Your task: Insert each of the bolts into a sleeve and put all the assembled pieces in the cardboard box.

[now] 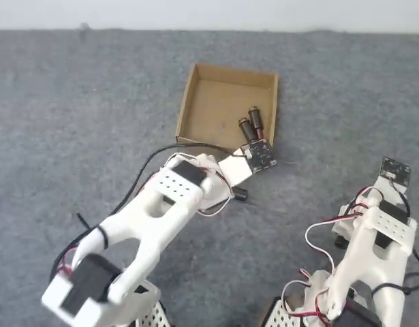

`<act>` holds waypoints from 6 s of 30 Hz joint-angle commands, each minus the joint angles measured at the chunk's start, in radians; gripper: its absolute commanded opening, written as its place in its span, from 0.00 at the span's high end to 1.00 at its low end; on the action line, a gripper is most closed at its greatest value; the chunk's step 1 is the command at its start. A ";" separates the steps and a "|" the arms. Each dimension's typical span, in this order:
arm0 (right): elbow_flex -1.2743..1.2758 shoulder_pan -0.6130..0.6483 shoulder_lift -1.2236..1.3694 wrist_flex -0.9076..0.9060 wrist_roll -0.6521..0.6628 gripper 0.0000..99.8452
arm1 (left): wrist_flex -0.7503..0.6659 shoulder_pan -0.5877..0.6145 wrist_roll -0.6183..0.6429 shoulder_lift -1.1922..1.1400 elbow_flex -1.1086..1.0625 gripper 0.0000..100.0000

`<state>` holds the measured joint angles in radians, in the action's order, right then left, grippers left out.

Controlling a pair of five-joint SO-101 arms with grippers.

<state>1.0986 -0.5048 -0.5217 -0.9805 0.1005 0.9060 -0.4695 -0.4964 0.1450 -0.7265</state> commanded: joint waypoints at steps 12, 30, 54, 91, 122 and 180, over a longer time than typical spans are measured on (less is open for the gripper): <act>-0.008 0.022 -0.045 0.015 0.048 0.99 | 0.037 0.048 -0.034 -0.341 0.390 0.88; 0.008 0.054 -0.048 0.016 0.049 0.99 | 0.272 0.084 -0.034 -0.632 0.748 0.88; 0.012 0.051 -0.047 0.036 0.049 0.99 | 0.410 0.012 0.011 -0.661 0.745 0.93; 0.014 0.053 -0.045 0.036 0.049 0.99 | 0.057 0.046 0.348 -0.334 0.398 0.93; 0.014 0.053 -0.045 0.038 0.049 0.99 | 0.417 0.052 0.236 -0.706 0.828 0.99; -0.087 0.433 -0.047 0.127 0.127 0.99 | -0.166 0.962 0.612 1.034 -0.794 0.99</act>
<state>1.1001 -0.1366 -0.5232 -0.8899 0.2079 0.7725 0.4879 0.1143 1.1055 -1.5198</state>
